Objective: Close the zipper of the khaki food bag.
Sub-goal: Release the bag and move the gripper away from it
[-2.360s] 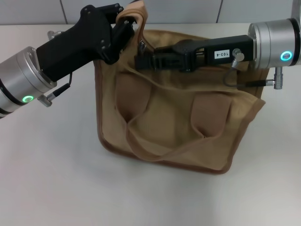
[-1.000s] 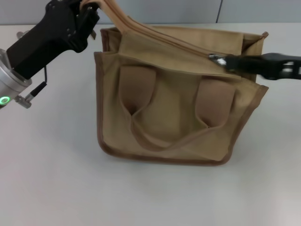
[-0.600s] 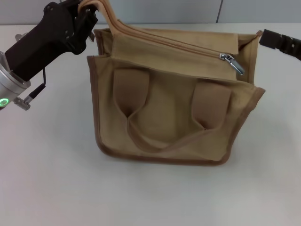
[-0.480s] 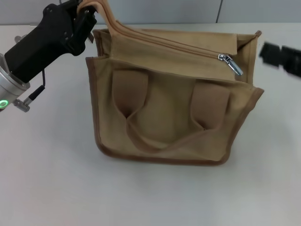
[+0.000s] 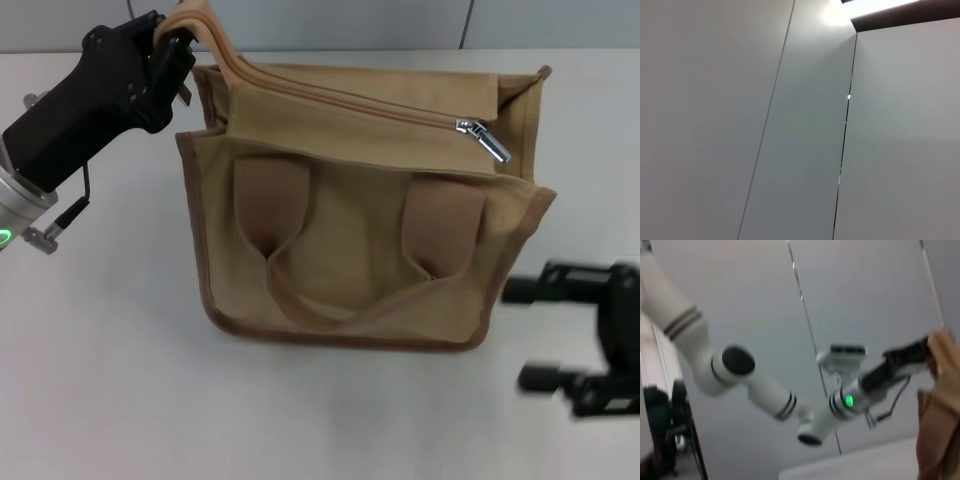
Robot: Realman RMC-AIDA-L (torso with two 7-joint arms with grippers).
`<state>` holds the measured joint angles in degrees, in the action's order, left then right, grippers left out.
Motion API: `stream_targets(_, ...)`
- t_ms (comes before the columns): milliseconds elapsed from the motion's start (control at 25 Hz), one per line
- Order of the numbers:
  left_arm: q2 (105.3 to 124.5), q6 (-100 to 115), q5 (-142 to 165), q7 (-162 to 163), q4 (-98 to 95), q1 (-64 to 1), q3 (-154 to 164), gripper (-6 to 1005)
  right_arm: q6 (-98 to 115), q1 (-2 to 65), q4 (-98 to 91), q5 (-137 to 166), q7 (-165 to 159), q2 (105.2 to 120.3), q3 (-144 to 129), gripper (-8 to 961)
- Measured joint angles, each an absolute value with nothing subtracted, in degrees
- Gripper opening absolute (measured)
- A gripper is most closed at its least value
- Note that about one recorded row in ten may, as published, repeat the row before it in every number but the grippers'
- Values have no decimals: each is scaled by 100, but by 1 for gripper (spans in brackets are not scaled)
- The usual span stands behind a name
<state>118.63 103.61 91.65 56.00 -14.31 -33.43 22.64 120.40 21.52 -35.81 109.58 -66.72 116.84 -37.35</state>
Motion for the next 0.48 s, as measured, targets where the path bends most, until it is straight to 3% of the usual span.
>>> stream_targets(160, 11865, 10342, 9168, 5621, -1424, -3312, 2264, 108, 11699, 2122, -3520, 11439, -6199, 11786, -3725, 660)
stream_targets(360, 11862, 10330, 9173, 5633, -1423, -3258, 2280, 112, 11487, 2118, -3308, 11541, -5839, 11794, -3720, 802)
stream_targets(480, 11863, 10328, 9192, 5595, -1423, -3241, 2304, 115, 11452, 2141, -3241, 11544, -5773, 11771, -3721, 802)
